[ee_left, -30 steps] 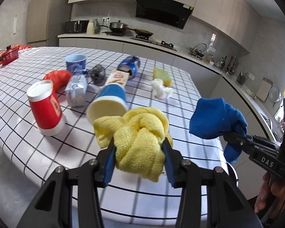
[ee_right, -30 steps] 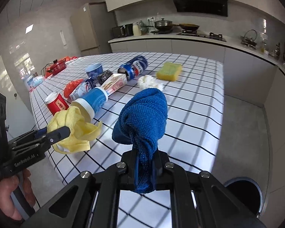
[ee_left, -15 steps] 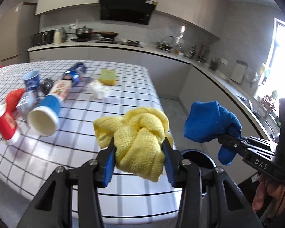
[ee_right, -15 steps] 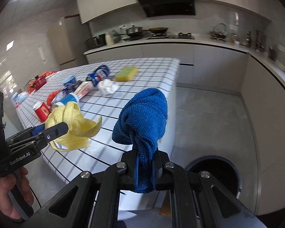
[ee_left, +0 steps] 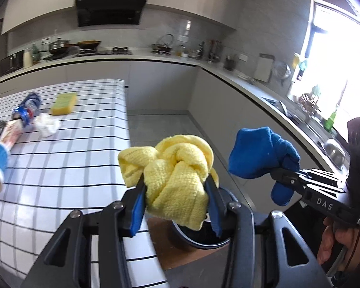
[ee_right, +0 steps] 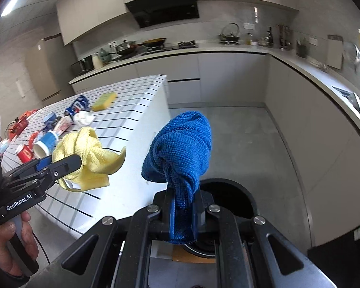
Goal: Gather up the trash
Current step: 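Carry both cloths over the black bin and open both grippers to drop them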
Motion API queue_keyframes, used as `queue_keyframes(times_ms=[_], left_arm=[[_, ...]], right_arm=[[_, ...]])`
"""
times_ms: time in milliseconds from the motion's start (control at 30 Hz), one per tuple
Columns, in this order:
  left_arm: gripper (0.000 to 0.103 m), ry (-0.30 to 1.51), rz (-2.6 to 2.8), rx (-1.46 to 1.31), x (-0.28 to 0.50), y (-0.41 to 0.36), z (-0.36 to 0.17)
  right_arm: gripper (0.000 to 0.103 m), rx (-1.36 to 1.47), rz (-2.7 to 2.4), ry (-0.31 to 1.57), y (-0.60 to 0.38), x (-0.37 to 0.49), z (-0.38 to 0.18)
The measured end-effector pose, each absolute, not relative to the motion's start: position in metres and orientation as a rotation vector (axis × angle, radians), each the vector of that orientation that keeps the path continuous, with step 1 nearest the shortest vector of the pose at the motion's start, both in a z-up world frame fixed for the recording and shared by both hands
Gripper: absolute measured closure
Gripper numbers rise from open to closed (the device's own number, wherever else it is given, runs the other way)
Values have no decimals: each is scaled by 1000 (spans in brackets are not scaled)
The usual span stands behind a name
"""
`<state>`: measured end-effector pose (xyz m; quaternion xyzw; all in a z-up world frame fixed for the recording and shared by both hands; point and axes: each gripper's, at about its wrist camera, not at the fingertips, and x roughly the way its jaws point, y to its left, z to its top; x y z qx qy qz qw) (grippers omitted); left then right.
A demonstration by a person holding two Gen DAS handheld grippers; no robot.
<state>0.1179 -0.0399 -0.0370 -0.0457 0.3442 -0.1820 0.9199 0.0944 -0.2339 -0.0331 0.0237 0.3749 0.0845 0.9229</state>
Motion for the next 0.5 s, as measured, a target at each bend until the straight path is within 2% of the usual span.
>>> queue_keyframes(times_ms=[500], left_arm=[[57,862,-452,-34,135,-126,-102]], right_arm=[[92,4,230,896,-308,106,-94]])
